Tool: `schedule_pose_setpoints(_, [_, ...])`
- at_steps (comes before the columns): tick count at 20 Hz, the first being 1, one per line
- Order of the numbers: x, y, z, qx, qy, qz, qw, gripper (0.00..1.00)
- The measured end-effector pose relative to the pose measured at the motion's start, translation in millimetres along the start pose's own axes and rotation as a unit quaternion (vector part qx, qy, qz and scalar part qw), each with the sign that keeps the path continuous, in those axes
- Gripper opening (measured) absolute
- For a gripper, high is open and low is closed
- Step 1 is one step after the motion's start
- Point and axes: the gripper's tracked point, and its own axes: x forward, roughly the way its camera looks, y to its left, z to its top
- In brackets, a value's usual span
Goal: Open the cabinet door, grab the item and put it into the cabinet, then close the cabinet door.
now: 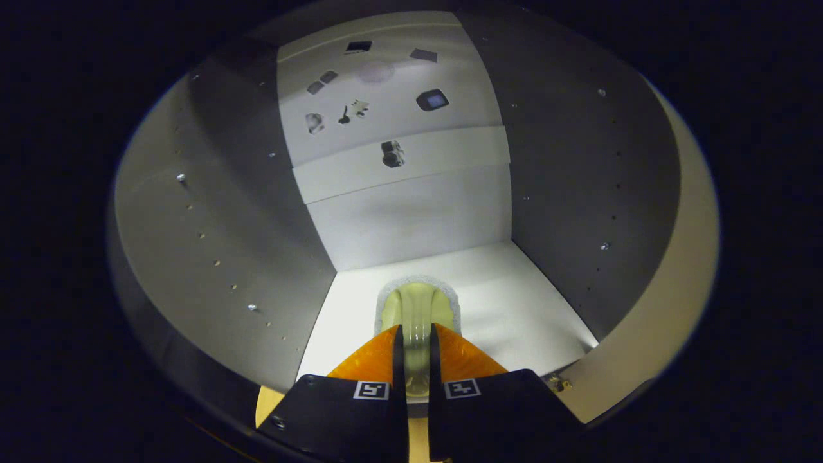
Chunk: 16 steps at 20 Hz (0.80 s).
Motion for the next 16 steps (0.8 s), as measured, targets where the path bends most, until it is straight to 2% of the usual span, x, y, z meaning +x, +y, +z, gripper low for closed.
schedule_pose_setpoints(8, [43,2,9,0.010,-0.012,-0.014,1.000,0.17])
schedule_pose_setpoints(12, [49,5,10,0.021,-0.012,-0.017,1.000,0.24])
schedule_pose_setpoints(16, [43,5,16,0.018,-0.026,-0.021,0.999,0.71])
